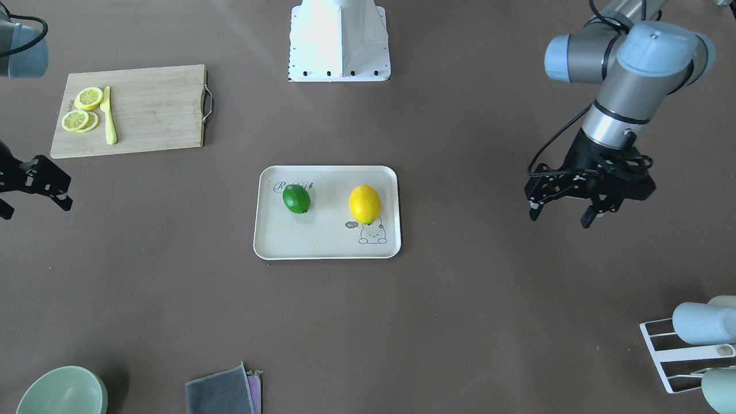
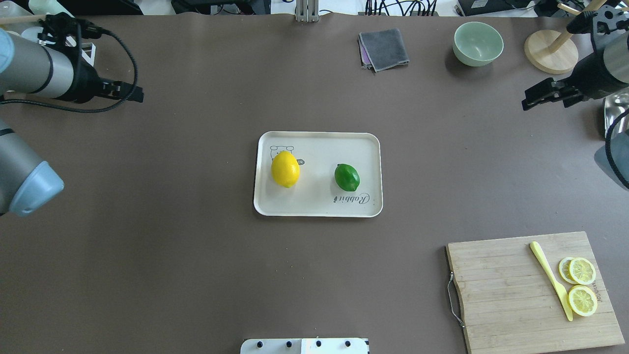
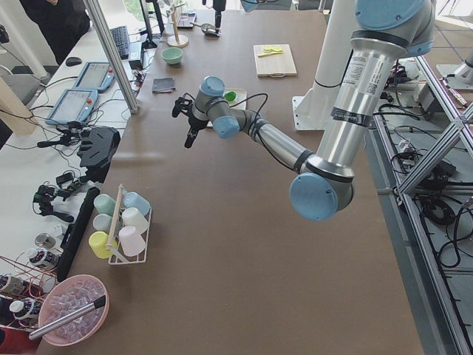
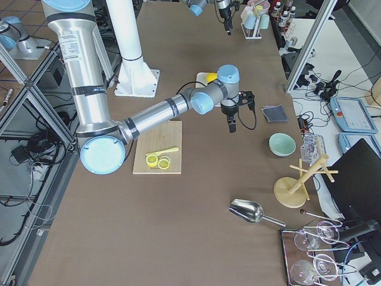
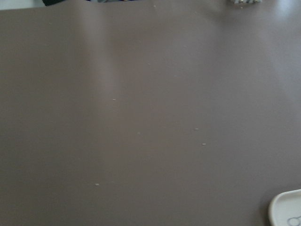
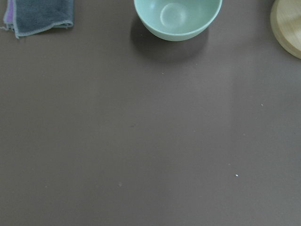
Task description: Place all lemons on tray
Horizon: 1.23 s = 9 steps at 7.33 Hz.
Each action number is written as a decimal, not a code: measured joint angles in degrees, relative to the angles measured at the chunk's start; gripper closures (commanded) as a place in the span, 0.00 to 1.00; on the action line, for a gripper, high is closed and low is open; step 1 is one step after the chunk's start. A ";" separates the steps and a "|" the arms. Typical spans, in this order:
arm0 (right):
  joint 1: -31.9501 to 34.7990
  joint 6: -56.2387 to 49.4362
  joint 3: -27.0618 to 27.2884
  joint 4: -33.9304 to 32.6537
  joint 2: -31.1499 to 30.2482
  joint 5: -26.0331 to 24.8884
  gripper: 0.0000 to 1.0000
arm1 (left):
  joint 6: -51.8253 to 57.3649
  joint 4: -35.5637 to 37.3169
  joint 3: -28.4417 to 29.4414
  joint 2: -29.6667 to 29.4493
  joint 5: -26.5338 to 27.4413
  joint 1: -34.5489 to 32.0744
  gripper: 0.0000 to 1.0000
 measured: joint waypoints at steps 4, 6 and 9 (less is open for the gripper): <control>10.16 -19.00 -0.09 -11.43 -4.23 1.89 0.00 | 26.29 1.32 4.08 13.78 -16.66 -20.12 0.02; 19.18 -33.07 -1.87 -15.34 -8.34 6.72 0.00 | 39.72 10.54 5.41 15.26 -20.75 -30.63 0.02; 25.22 -39.56 -5.09 -17.16 -13.12 10.64 0.00 | 44.79 17.40 4.85 16.73 -25.42 -38.35 0.02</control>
